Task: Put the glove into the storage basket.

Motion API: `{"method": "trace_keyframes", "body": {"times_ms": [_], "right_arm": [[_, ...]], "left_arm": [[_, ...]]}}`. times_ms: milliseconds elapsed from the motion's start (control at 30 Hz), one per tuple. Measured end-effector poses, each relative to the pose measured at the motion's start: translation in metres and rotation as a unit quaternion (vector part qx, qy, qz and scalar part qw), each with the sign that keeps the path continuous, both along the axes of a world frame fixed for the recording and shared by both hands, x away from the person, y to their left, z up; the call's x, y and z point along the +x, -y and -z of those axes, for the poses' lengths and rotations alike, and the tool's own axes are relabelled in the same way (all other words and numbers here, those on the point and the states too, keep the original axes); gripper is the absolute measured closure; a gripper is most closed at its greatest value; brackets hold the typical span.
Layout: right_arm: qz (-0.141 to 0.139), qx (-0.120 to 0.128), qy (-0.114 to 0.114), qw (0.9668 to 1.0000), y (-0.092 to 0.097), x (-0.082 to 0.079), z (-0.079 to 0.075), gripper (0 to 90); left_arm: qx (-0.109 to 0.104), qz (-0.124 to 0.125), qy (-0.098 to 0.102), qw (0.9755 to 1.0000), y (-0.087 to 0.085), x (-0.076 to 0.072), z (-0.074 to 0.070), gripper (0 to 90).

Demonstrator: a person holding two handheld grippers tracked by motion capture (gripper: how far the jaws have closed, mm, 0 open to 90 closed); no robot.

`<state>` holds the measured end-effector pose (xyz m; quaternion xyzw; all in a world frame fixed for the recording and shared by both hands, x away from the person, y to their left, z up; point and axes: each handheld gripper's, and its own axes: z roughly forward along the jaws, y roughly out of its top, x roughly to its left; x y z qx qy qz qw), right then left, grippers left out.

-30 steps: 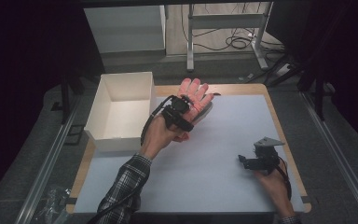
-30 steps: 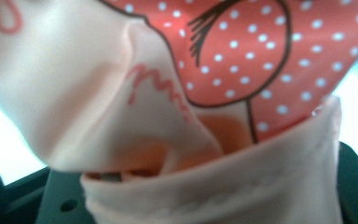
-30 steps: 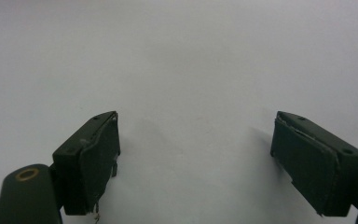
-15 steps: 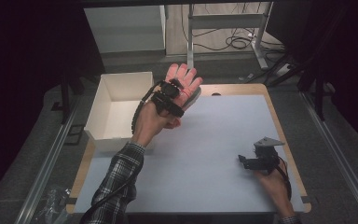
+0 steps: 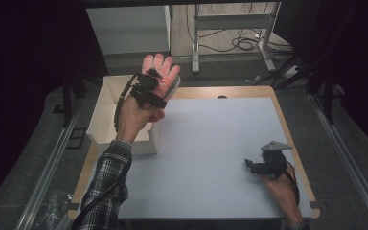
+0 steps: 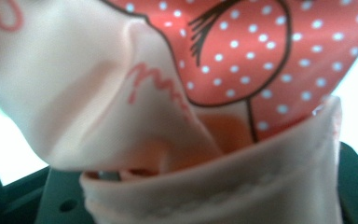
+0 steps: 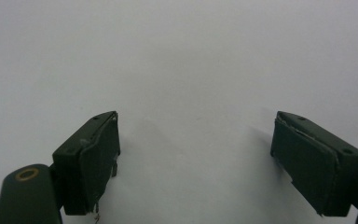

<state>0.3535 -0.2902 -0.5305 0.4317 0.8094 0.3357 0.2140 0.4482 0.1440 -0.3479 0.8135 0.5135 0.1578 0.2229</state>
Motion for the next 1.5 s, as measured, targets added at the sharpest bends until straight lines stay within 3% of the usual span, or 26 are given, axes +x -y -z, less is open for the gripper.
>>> {"method": "trace_keyframes", "body": {"times_ms": [300, 400, 600, 700, 733, 1033, 1133, 1200, 1500], "right_arm": [[0.0, 0.0, 0.0, 1.0, 0.0, 0.0, 0.0, 15.7], [0.0, 0.0, 0.0, 1.0, 0.0, 0.0, 0.0, 15.7], [0.0, 0.0, 0.0, 1.0, 0.0, 0.0, 0.0, 15.7], [0.0, 0.0, -0.001, 1.0, 0.0, 0.0, 0.0, 15.7], [0.0, 0.0, 0.0, 1.0, 0.0, 0.0, 0.0, 15.7], [0.0, 0.0, -0.001, 1.0, 0.0, 0.0, 0.0, 15.7], [0.0, 0.0, -0.001, 1.0, 0.0, 0.0, 0.0, 15.7], [0.0, 0.0, -0.001, 1.0, 0.0, 0.0, 0.0, 15.7], [0.0, 0.001, 0.0, 1.0, 0.0, 0.0, 0.0, 15.7]], "left_arm": [[-0.001, -0.061, -0.004, 0.9981, -0.042, 0.003, 0.004, 37.9], [-0.002, -0.071, -0.005, 0.9975, -0.048, 0.004, 0.007, 37.8], [-0.001, -0.09, -0.014, 0.9958, -0.064, 0.008, 0.026, 37.6], [-0.001, -0.094, -0.018, 0.9954, -0.066, 0.01, 0.033, 37.6], [-0.002, -0.096, -0.022, 0.9951, -0.068, 0.013, 0.043, 37.5], [-0.007, -0.096, -0.042, 0.9945, -0.07, 0.026, 0.079, 37.2], [-0.006, -0.098, -0.057, 0.9936, -0.068, 0.033, 0.097, 37.1], [-0.004, -0.097, -0.06, 0.9935, -0.068, 0.034, 0.1, 36.9], [0.021, -0.101, -0.108, 0.9887, -0.055, 0.051, 0.129, 35.6]]}}
